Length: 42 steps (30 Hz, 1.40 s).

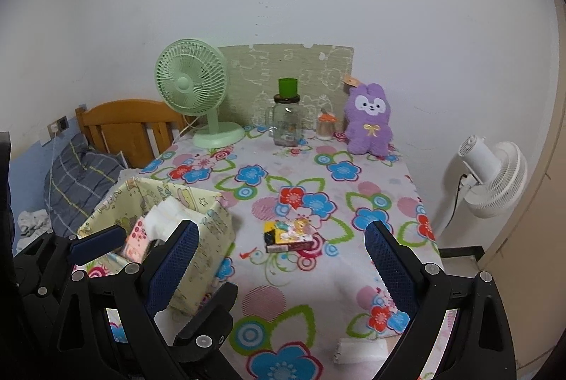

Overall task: Organize soft objects
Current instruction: 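Withdraw both tools from the box back over the table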

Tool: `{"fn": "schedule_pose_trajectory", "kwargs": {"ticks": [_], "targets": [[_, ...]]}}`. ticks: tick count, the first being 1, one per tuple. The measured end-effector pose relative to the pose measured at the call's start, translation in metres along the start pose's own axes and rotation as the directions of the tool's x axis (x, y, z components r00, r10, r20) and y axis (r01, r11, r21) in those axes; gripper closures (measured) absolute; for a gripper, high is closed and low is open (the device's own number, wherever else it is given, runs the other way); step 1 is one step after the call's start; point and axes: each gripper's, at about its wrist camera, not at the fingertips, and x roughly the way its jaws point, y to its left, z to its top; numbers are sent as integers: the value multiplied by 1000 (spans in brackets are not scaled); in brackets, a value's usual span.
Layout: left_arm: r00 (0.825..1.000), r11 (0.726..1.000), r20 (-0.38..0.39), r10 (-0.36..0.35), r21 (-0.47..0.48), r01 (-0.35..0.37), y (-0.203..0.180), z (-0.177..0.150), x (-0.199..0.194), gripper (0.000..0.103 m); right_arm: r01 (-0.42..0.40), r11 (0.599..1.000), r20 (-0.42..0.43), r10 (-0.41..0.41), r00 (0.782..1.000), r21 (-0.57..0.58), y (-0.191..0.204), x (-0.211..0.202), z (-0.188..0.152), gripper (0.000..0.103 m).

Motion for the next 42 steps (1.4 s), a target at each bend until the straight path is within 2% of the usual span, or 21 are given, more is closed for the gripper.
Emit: {"fn": "schedule_pose_trajectory", "kwargs": {"ticks": [21,34,42], "targets": [[996,994,-30,-87,58,89,-60,-30,29,1,83,996,-9,-82,997,29,-56,-2,-46,6],[982,983,-127,-142,100,156,-96,-57,66,1,139,987,-79,-133,988,75,-91,19,-87,6],[973,976,-178,-146,132,171,-109,-71,83,1,167,979,-141,-149,979,120,-106,31,-110,6]]}}
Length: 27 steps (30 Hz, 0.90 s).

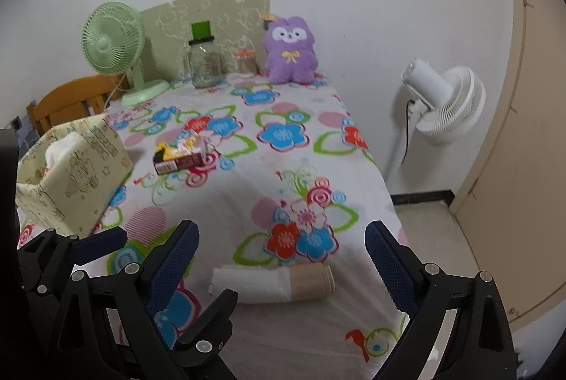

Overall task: Organize soft objects
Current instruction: 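Grasp the rolled white towel with the right tool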

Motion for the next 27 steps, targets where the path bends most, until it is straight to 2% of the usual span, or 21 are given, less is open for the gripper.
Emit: {"fn": "schedule_pose_trajectory", "kwargs": {"ticks": [14,18,22,25,27], "targets": [[996,999,-85,39,35,-36,6,-15,30,0,-30,999,-134,36,990,42,2,38,-23,6],[996,999,-83,21,28,-19,9,-15,30,0,-42,996,-172,55,984,81,2,49,-25,6],[996,1000,-82,18,19,-17,12,-16,30,0,-22,996,-200,38,979,82,3,54,-26,7],[996,1000,-83,13,17,-11,13,-16,30,0,-7,998,-204,20,979,67,5,53,-26,13],[996,1000,-84,12,21,-10,13,-16,30,0,5,999,-204,6,979,54,8,53,-25,25]]}}
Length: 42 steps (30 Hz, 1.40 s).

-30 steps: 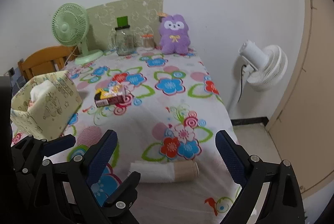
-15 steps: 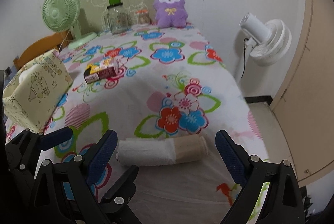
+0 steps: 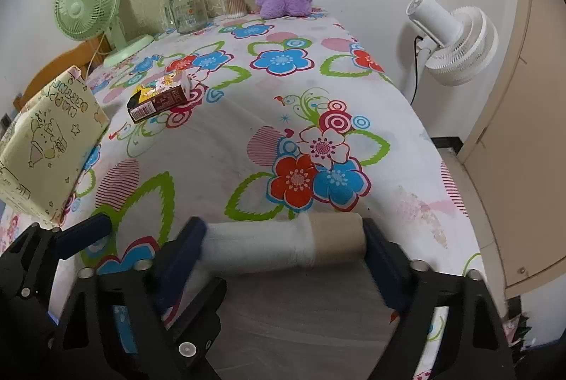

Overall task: Organize soft objects
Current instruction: 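Grasp the rolled white towel with the right tool, then grasp the cartoon-print snack box with the left tool while the right tool holds the towel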

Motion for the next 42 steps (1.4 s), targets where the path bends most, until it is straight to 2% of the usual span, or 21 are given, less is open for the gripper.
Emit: {"fn": "schedule_pose_trajectory", "kwargs": {"ticks": [3,5,11,31,42], "targets": [[1000,1000,0,1,14,-1,-1,1,0,1,2,1000,3,-2,1000,-16,3,-1,1,42],[1000,1000,4,11,17,-11,-1,1,0,1,-5,1000,6,5,1000,-17,3,1,2,44],[999,999,16,41,-6,-41,7,9,1,1,-32,999,27,32,999,-21,8,3,12,59],[988,985,87,127,-131,-115,41,68,-1,1,-89,991,113,101,988,-102,26,0,82,59],[972,965,123,198,-199,-172,55,95,9,1,-120,985,140,137,981,-120,31,13,114,59]]}}
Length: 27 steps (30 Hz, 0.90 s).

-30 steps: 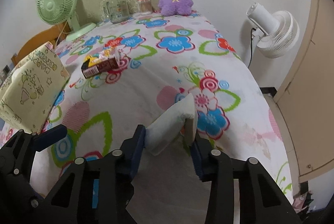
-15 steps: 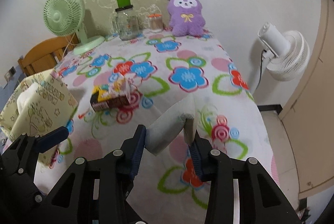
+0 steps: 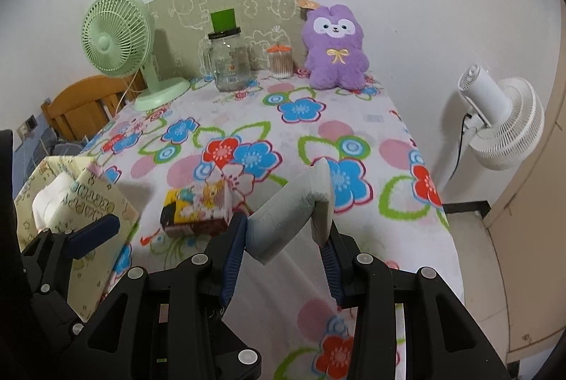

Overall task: Organize soft objects
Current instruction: 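Grasp the cartoon-print snack box with the left tool while the right tool holds the towel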

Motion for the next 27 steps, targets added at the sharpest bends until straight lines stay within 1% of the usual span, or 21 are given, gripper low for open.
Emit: {"fn": "schedule_pose_trajectory", "kwargs": {"ticks": [9,13,20,25,27], "targets": [[1000,998,-12,-3,-62,3,4,18,21,1,-8,1000,6,8,1000,9,-5,21,20,59],[1000,997,-20,17,-75,-18,6,22,32,1,0,1000,-2,0,1000,8,-6,32,25,59],[998,991,-26,49,-127,-52,10,23,52,1,1,1000,-27,0,1000,22,-10,55,27,59],[997,988,-64,50,-144,-59,13,21,66,1,-2,1000,-48,3,999,21,-9,67,26,59],[995,987,-81,51,-150,-63,14,19,70,4,-3,1000,-57,4,998,17,-8,71,24,59]]}}
